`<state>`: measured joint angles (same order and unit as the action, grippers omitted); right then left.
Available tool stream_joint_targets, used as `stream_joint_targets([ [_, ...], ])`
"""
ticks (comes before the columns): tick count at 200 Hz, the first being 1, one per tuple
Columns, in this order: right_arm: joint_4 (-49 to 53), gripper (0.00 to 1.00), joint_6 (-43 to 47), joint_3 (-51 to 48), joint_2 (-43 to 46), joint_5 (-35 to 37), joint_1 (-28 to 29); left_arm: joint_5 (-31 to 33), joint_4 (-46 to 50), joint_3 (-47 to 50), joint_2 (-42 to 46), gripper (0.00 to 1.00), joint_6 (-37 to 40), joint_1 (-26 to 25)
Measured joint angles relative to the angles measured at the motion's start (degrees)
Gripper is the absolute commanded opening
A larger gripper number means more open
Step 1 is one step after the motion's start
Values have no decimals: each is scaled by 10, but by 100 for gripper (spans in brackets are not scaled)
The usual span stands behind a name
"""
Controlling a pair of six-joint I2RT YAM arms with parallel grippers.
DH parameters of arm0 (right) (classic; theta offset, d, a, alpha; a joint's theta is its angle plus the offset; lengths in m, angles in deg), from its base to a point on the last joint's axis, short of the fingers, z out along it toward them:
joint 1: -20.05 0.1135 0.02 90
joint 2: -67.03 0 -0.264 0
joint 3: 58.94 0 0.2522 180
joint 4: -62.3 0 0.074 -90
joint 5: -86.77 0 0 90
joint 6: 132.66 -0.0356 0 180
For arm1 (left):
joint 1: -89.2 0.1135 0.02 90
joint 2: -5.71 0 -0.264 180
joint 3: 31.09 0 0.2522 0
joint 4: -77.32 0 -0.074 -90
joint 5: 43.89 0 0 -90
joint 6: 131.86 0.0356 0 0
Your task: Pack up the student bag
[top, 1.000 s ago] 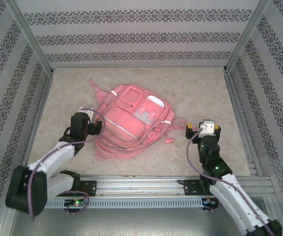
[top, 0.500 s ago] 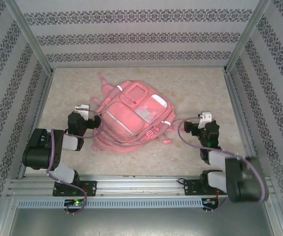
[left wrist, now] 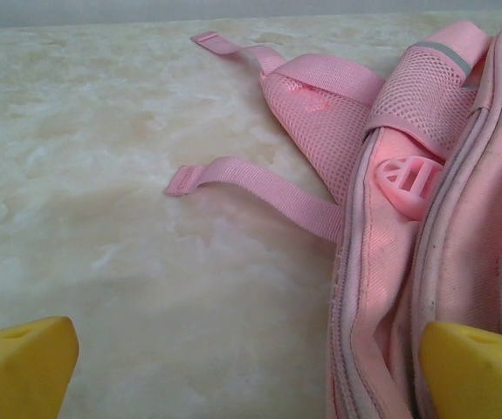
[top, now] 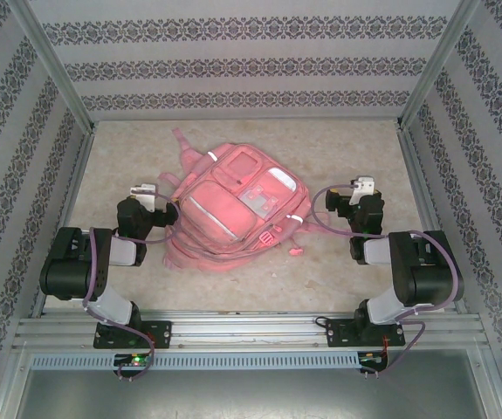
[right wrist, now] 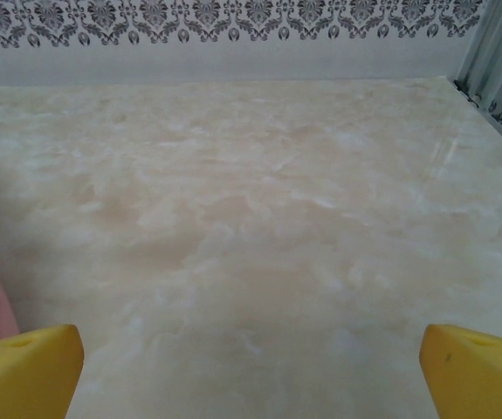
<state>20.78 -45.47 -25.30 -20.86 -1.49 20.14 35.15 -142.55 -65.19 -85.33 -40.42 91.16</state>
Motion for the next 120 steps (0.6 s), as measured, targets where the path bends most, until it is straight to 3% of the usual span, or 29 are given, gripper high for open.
stream_joint_targets([
  [120,12,98,2,8,0,8,2,0,0,-3,0,99,-2,0],
])
